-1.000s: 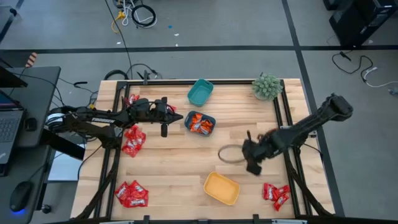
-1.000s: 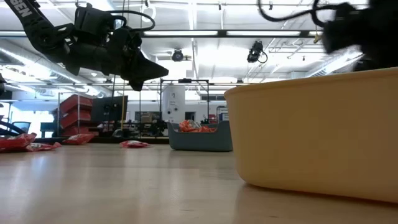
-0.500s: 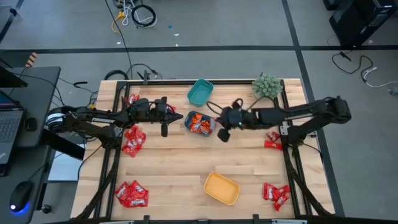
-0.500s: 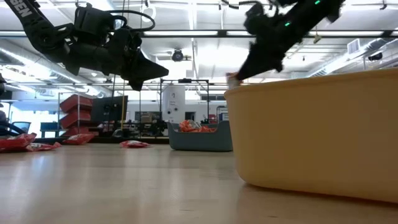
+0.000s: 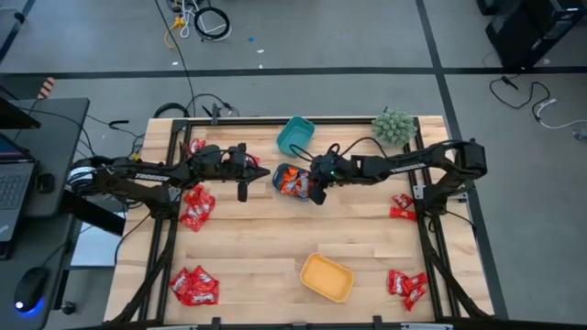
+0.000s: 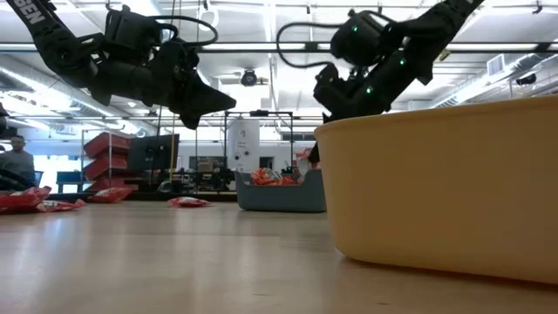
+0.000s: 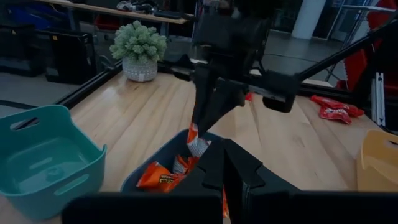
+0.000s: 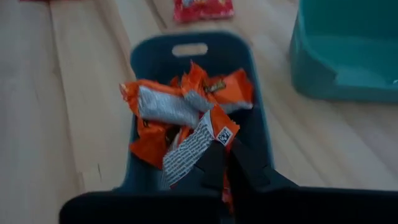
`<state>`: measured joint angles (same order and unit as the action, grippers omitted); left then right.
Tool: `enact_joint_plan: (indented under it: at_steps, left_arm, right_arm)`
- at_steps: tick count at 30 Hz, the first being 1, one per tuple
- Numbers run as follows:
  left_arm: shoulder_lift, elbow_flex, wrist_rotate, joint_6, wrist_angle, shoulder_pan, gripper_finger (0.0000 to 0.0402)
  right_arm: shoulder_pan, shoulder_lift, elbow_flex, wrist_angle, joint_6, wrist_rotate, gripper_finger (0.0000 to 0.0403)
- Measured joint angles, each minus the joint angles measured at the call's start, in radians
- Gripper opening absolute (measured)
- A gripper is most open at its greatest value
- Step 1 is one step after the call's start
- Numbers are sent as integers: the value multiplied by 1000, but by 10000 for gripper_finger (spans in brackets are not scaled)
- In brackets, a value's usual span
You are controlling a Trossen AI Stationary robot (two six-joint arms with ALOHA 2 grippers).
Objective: Sort candy
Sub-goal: Put the orange chocolate into the blue bin, then move the red chocolate to the
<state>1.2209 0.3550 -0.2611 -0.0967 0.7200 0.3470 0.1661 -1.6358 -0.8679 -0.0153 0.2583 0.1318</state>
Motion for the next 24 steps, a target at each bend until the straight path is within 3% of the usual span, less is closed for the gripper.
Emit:
enact_joint_plan:
  at_steps: [9,13,16,20,22,24]
  left_arm:
    - [0,19,-40,-16,-18,-2,2]
    - [0,78,-40,-10,-170,-3,1]
    - [0,141,-39,26,-328,-13,1]
    - [0,241,-38,61,-560,-41,1]
    - [0,295,-19,84,-690,-61,1]
    - [0,348,13,108,-822,-87,1]
  right_arm:
    - [0,4,0,3,-19,-6,136]
    - [2,51,0,13,-53,0,192]
    - [2,106,0,18,-92,-9,212]
    - [2,170,0,25,-148,-43,192]
    - [0,183,10,6,-183,-55,154]
    - [-1,185,41,-35,-230,-134,101]
